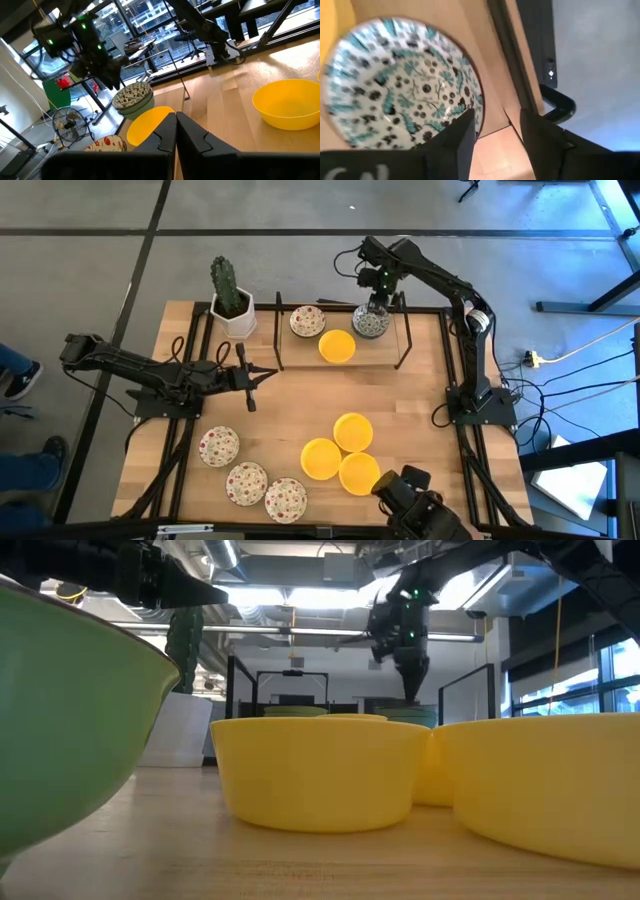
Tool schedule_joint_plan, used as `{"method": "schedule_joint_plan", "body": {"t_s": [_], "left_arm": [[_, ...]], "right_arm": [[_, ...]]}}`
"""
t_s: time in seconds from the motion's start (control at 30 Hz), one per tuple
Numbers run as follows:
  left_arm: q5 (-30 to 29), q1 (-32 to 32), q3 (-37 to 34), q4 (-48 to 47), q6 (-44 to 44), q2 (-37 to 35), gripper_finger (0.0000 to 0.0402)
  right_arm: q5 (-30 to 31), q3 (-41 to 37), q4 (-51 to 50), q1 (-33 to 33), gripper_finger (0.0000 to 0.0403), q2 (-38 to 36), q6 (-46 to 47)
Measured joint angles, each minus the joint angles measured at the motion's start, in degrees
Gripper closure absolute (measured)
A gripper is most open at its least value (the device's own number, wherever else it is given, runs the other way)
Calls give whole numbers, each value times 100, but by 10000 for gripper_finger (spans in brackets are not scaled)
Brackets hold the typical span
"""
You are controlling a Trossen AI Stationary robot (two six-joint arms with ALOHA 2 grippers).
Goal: Pick & Place Mini bowls
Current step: Stack the left green bowl on top of the green bowls on the shelf
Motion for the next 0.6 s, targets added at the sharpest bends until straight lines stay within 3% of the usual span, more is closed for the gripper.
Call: {"method": "schedule_joint_plan", "body": {"t_s": [0.17,0.23,0.37,0.43,0.53,0.6], "left_arm": [[-2,0,0,0,-42,-1,399],[0,-1,0,0,-42,-1,397],[0,0,0,-17,-42,0,394],[-2,0,0,-60,-42,0,395],[-2,-1,0,-149,-44,-2,398],[-2,0,0,-220,-46,-2,399]], "right_arm": [[-357,723,-257,184,244,-2,268],[-1126,1033,-256,291,247,-34,253],[-3732,1337,324,652,262,-371,-71],[-4639,1288,809,990,276,-636,-184],[-5334,1174,1366,1564,303,-937,-268],[-5350,1001,1767,1999,324,-1138,-256]]}}
